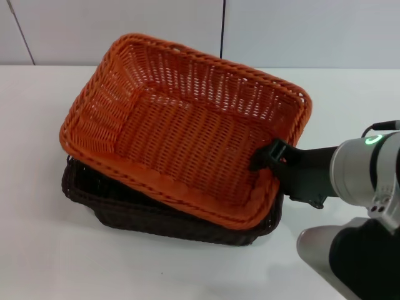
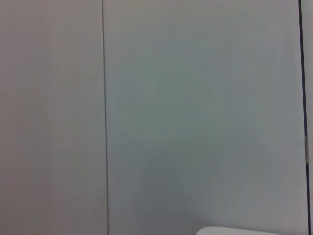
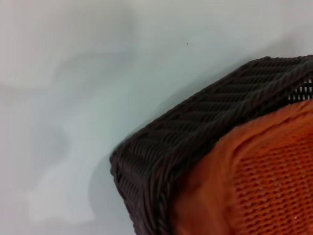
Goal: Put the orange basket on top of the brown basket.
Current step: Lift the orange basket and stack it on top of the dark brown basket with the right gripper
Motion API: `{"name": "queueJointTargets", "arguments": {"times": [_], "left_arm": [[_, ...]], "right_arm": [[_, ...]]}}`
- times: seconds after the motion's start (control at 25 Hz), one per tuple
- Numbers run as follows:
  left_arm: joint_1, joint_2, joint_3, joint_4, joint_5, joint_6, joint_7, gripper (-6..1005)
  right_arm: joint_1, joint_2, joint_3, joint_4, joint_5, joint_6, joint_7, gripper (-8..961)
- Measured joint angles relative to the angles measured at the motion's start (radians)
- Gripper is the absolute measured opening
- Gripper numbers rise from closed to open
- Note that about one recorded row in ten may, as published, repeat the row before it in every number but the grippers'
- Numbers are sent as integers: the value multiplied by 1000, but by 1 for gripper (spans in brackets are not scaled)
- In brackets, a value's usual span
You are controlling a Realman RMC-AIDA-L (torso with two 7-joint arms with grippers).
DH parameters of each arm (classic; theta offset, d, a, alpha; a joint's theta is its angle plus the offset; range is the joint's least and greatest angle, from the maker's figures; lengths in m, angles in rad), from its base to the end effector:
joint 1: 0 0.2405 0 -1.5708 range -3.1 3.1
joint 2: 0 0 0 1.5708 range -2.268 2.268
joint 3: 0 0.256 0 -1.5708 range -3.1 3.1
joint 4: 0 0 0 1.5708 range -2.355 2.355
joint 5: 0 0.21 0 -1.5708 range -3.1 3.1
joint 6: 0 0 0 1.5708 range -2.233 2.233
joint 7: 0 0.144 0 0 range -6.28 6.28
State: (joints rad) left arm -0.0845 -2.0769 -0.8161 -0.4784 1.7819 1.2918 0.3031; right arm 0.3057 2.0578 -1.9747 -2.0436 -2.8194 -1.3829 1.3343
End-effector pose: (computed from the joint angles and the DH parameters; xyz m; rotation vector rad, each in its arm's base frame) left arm -0.3892 0.2289 0.0174 -1.0507 -0.6429 -0.4127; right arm 0.0894 0.2721 -0.0156 -2.2309 -1.5927 -0.7971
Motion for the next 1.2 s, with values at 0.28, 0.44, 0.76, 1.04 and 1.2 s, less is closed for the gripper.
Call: {"name": "queueJointTargets", "arguments": {"times": [0.28, 0.44, 0.76, 1.04, 1.2], "left_arm": [[-10, 1, 1, 4, 0, -12, 0, 770], [-12, 2, 2, 0, 1, -17, 1, 770], [-3, 5, -1, 2, 1, -7, 1, 770], [-2, 5, 2, 2, 1, -6, 1, 770], [0, 6, 3, 5, 1, -6, 1, 770]], "right_arm": [[-47, -7, -52, -31, 13, -1, 10, 487], [-70, -17, -123, -34, 15, 15, 15, 488], [-78, -27, -257, -32, 51, 98, 19, 487], [-70, -29, -273, -37, 48, 129, 22, 487], [-73, -29, -273, -38, 36, 154, 26, 487]]}}
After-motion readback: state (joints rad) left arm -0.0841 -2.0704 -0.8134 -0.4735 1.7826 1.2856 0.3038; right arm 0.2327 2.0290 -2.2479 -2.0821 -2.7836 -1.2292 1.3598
